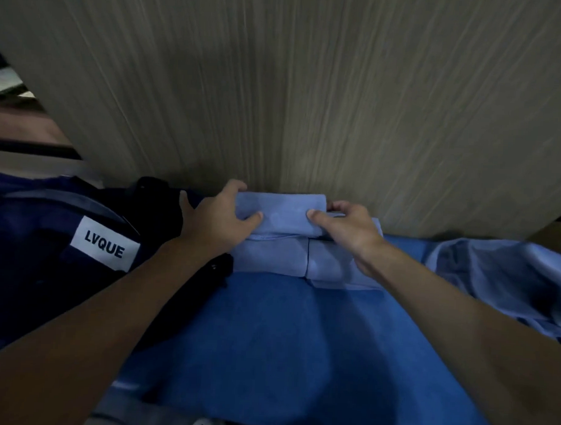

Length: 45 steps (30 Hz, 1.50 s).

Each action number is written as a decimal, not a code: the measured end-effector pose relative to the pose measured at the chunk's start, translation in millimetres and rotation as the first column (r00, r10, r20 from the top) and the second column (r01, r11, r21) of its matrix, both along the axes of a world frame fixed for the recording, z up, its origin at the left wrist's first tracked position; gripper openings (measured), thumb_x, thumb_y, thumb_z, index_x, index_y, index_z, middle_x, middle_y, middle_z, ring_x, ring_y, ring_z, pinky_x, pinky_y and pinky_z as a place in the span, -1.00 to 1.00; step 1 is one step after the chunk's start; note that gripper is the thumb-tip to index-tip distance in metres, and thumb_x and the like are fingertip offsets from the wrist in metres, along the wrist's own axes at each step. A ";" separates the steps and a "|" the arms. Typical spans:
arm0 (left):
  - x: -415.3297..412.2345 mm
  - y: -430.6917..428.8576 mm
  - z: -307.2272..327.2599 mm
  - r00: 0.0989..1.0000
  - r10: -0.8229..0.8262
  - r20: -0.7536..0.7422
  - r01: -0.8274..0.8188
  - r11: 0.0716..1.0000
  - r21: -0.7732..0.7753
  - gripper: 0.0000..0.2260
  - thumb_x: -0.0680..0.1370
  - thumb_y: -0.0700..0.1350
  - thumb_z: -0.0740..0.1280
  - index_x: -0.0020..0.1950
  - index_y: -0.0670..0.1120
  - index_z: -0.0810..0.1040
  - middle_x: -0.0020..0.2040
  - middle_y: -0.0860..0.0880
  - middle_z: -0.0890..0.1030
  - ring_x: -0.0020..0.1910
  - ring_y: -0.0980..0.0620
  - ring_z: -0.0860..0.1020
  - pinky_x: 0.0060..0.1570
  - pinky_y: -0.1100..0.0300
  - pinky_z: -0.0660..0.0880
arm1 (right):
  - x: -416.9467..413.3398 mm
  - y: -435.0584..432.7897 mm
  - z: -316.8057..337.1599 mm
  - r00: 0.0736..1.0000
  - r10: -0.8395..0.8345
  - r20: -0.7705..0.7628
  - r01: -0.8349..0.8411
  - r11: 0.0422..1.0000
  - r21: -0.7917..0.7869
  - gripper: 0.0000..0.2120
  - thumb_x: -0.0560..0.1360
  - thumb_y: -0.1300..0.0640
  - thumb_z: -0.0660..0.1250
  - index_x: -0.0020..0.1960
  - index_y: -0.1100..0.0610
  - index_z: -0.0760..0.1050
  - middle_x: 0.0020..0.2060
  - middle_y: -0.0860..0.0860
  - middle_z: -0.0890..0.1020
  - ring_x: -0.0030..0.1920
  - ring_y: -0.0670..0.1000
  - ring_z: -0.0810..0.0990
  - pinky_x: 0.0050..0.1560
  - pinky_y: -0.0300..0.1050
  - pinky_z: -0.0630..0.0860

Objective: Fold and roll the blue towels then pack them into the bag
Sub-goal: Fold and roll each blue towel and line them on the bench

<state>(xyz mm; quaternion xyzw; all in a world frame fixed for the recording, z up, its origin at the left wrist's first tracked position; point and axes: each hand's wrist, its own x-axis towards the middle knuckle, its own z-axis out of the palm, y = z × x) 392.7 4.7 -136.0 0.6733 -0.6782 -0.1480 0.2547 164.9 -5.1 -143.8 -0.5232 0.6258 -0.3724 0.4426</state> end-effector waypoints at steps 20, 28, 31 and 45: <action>-2.0 -6.1 -17.9 0.969 0.018 0.246 -0.012 1.000 -0.027 -0.40 0.46 0.35 0.28 0.43 0.11 0.35 0.35 0.01 0.43 0.41 -0.05 0.31 0.42 -0.40 -0.14 | 10.8 -2.6 -19.1 0.751 -0.016 -0.660 -0.071 0.992 -0.104 -0.55 0.41 -0.43 0.21 -0.08 -0.05 0.50 -0.26 -0.10 0.58 0.09 0.03 0.50 0.03 -0.04 0.18; -79.0 5.1 32.1 0.961 -0.201 0.191 0.236 0.954 -0.186 -0.56 0.46 0.31 0.27 0.18 0.05 0.55 0.15 0.03 0.57 0.20 -0.03 0.50 0.36 -0.17 0.24 | -50.4 42.2 18.7 0.858 -0.095 -0.505 -0.002 0.982 -0.188 -0.68 0.45 -0.20 0.37 0.06 0.00 0.57 -0.21 -0.16 0.58 0.07 -0.01 0.59 0.27 0.09 0.34; -142.2 15.1 45.8 0.931 -0.342 0.130 0.360 0.917 -0.171 -0.55 0.41 0.28 0.25 0.14 0.04 0.57 0.10 0.04 0.61 0.13 -0.03 0.54 0.24 -0.04 0.39 | -102.4 66.6 31.8 0.814 -0.185 -0.550 0.034 0.961 -0.273 -0.77 0.44 -0.13 0.34 -0.01 -0.03 0.60 -0.17 -0.09 0.68 0.02 0.05 0.63 0.16 0.10 0.46; -379.3 67.0 36.2 0.655 -0.694 0.300 0.702 0.705 0.099 -0.47 0.41 0.23 0.45 0.32 0.09 0.48 0.32 0.07 0.47 0.33 -0.03 0.41 0.23 -0.03 0.32 | -307.5 167.9 31.8 0.465 -0.242 -0.851 0.108 0.970 -0.217 -0.50 0.35 -0.31 0.38 0.24 -0.19 0.45 0.25 -0.14 0.40 0.25 0.05 0.26 0.01 -0.06 0.08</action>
